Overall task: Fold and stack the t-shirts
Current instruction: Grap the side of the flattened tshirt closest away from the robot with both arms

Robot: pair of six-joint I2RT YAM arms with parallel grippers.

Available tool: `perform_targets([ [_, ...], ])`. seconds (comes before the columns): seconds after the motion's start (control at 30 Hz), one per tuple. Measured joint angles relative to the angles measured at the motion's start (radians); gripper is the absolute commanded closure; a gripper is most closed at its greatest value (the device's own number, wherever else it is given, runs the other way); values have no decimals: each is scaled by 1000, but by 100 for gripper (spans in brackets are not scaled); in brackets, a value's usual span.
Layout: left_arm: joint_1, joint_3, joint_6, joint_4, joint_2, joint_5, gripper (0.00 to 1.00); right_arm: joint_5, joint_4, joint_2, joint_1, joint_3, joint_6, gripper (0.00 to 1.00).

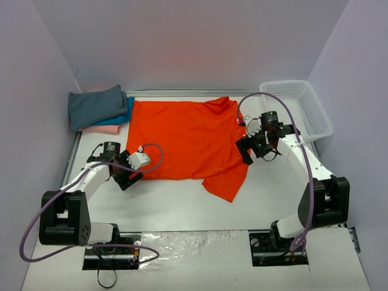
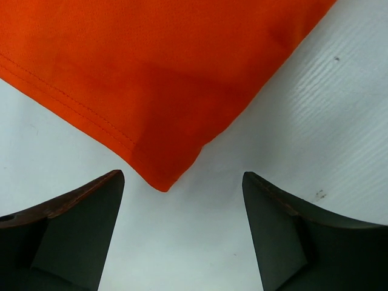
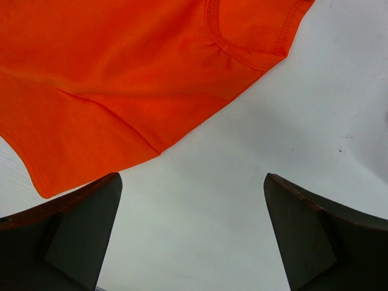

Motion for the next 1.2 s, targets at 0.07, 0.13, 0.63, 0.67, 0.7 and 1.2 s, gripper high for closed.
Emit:
perform_targets([
  [0.07,6,0,0,16,24,-6,30,-1,-1,0,0,-8,0,0],
  [0.13,10,0,1,26,46,-13,32,-2,0,0,0,-15,0,0],
  [0.63,20,46,9,43,127,-12,98,-3,-102,4,2,-27,-90,2],
  [0.67,20,49,6,37,127,-11,98,-6,-127,10,6,-21,-110,2],
  [0.7,20,52,2,30,127,-11,98,-9,-148,18,12,-18,-130,4],
  [1.2,64,185,-147,-11,191,25,98,-10,-315,155,308,-31,-290,29],
])
